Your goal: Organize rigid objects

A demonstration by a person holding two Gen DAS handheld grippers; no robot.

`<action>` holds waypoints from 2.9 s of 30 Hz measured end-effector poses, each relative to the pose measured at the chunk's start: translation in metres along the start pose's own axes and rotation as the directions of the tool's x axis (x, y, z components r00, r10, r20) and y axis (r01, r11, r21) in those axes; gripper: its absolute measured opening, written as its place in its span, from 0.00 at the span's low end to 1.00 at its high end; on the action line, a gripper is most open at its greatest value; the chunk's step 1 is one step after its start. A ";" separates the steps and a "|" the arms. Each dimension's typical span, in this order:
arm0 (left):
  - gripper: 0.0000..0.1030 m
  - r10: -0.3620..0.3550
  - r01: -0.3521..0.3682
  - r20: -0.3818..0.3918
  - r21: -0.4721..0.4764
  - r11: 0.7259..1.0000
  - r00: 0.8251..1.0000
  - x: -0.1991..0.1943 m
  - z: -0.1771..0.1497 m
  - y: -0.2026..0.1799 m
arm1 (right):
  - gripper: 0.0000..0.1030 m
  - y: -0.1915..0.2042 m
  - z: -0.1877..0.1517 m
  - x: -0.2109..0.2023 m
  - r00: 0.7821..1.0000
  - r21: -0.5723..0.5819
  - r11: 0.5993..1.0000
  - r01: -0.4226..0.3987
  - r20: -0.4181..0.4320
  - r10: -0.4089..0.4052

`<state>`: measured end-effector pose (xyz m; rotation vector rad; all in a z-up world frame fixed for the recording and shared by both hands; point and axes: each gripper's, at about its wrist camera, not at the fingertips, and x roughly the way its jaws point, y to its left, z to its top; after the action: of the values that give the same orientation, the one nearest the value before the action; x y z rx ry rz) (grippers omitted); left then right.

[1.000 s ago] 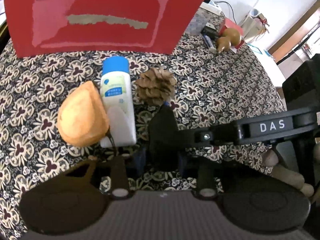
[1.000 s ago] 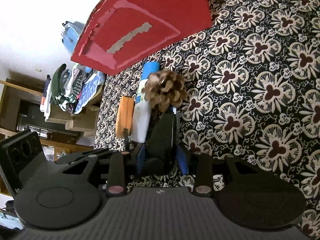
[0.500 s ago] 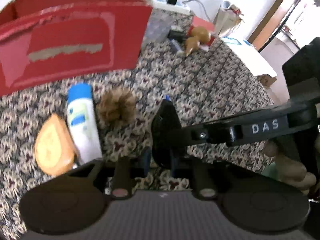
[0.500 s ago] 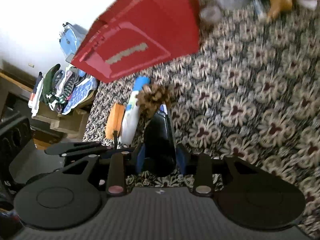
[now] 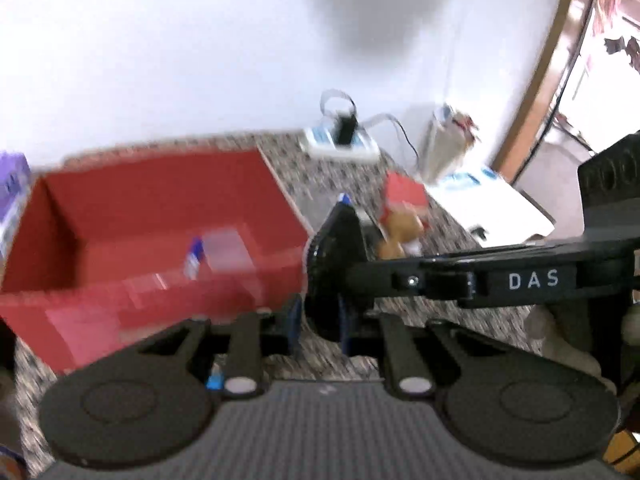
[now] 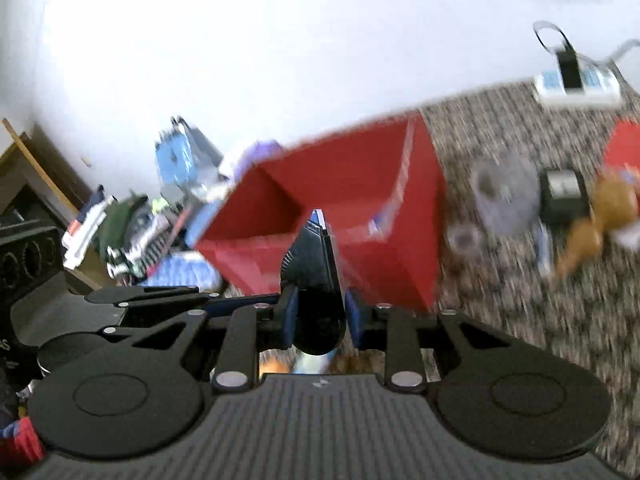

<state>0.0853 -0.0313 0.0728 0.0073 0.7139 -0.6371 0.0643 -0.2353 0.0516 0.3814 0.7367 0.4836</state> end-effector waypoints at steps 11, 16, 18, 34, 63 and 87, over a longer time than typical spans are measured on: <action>0.12 0.101 -0.102 -0.019 -0.079 0.992 0.995 0.042 0.043 0.077 | 0.09 0.007 0.075 0.084 0.999 -0.096 0.995 -0.033 0.000 0.033; 0.12 0.143 -0.152 -0.087 -0.113 0.982 0.986 0.071 0.037 0.098 | 0.10 0.001 0.078 0.128 0.998 -0.091 0.996 -0.015 -0.067 0.009; 0.12 0.152 -0.166 -0.108 -0.132 0.977 0.982 0.077 0.035 0.104 | 0.10 0.002 0.075 0.140 0.996 -0.098 0.995 -0.005 -0.087 -0.003; 0.12 0.303 -0.338 -0.219 -0.146 0.930 0.928 0.094 0.020 0.114 | 0.14 -0.005 0.066 0.151 0.999 0.004 1.000 0.026 -0.025 -0.026; 0.83 0.529 -0.533 -0.087 -0.046 0.845 0.844 -0.011 -0.005 0.044 | 0.16 0.049 0.001 0.053 0.986 -0.058 0.992 0.112 0.127 -0.104; 0.89 0.507 -0.538 -0.227 -0.101 0.837 0.832 -0.006 -0.044 0.044 | 0.22 0.048 -0.032 0.048 0.981 -0.003 0.983 0.182 0.063 -0.182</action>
<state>0.0794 0.0174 0.0342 0.1147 0.9036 -0.0441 0.0585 -0.1648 0.0273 0.3159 0.7012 0.3010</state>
